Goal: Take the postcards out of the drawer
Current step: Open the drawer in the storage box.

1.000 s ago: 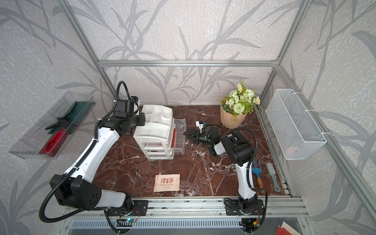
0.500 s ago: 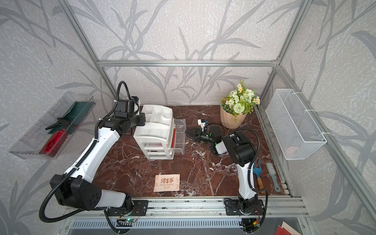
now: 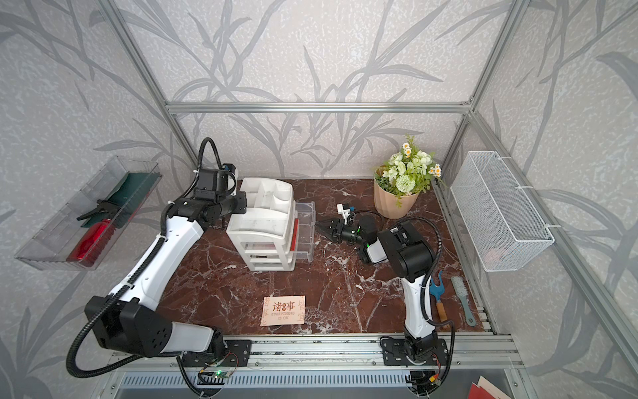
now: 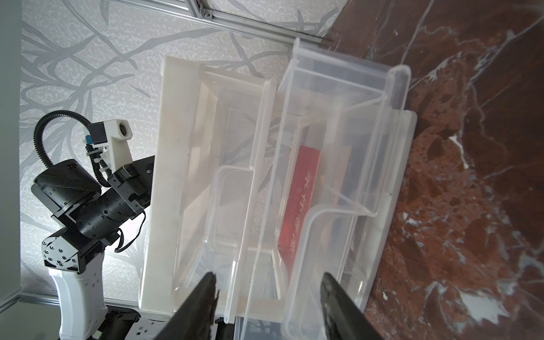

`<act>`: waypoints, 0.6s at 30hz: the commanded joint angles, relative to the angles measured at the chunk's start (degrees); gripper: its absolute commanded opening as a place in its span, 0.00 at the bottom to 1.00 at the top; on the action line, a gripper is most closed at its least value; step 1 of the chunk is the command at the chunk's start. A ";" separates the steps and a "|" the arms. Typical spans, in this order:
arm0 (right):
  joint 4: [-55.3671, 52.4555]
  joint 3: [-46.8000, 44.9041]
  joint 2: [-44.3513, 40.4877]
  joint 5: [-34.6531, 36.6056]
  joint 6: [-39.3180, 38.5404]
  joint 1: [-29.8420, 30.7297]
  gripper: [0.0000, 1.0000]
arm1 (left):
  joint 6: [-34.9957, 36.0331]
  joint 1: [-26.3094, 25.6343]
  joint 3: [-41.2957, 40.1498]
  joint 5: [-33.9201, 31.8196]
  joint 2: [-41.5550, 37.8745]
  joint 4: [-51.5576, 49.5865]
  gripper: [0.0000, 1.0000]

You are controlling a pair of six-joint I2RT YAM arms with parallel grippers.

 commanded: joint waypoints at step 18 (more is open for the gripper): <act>2.14 3.80 2.89 -1.37 0.12 2.35 0.55 | 1.98 -1.07 -0.62 -3.11 1.46 -3.87 0.00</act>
